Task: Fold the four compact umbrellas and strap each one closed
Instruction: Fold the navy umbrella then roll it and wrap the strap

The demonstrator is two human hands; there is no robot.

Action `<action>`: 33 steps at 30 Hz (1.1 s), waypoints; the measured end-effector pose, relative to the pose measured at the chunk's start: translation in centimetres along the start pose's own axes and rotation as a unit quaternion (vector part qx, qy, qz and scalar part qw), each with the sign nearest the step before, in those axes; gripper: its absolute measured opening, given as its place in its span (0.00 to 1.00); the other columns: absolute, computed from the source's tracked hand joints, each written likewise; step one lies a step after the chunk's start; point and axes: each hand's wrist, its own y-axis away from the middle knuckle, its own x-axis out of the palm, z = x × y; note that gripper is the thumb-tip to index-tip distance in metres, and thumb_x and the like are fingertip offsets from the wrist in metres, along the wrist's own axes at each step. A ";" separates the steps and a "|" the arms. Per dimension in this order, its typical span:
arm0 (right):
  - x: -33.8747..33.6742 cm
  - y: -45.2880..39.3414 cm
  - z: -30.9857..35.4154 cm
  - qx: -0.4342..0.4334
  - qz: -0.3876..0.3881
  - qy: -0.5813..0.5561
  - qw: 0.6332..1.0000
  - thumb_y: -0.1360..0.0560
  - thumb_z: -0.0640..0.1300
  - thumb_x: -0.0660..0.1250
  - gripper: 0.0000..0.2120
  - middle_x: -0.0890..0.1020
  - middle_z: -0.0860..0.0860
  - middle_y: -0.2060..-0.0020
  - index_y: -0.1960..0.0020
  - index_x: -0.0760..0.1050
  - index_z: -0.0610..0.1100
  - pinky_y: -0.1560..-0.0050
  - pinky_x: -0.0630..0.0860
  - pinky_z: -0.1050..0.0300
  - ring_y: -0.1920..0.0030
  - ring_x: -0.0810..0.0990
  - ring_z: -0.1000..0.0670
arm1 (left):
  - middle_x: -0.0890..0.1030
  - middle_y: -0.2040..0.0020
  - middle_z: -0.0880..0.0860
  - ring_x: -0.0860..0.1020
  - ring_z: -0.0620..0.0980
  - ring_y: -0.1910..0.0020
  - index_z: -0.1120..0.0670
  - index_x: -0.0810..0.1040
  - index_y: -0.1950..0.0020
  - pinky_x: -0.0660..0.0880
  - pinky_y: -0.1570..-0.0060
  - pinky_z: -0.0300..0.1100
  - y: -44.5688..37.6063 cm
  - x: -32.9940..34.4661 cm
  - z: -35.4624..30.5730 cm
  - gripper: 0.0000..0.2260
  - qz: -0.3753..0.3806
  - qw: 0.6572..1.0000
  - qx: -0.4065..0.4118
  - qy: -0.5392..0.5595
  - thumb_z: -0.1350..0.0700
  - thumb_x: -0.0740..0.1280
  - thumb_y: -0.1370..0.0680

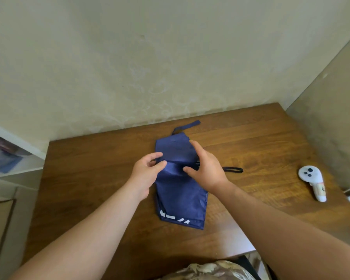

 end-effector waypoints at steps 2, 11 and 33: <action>-0.1 0.2 0.7 -0.018 -0.007 0.016 1.000 0.23 0.44 0.75 0.34 0.80 0.48 0.42 0.21 0.66 0.55 0.41 0.72 0.56 0.40 0.76 0.47 | 0.81 0.36 0.49 0.78 0.48 0.35 0.40 0.84 0.40 0.77 0.33 0.52 0.3 -0.4 0.2 0.12 0.007 1.000 -0.012 0.011 0.55 0.74 0.19; -2.4 1.9 0.7 0.035 -0.074 -0.067 0.994 0.21 0.42 0.72 0.12 0.82 0.60 0.51 0.39 0.82 0.52 0.47 0.74 0.71 0.51 0.80 0.59 | 0.80 0.36 0.52 0.80 0.51 0.38 0.41 0.83 0.35 0.77 0.32 0.50 0.9 -2.2 0.5 0.15 0.051 0.997 -0.039 0.030 0.58 0.72 0.18; -1.8 5.2 -2.0 -0.022 -0.093 0.081 0.992 0.24 0.45 0.76 0.02 0.76 0.57 0.60 0.52 0.85 0.49 0.53 0.73 0.56 0.54 0.76 0.50 | 0.83 0.55 0.47 0.80 0.47 0.56 0.38 0.83 0.38 0.77 0.54 0.37 1.1 -2.8 2.5 0.15 0.063 0.962 0.128 -0.233 0.57 0.75 0.20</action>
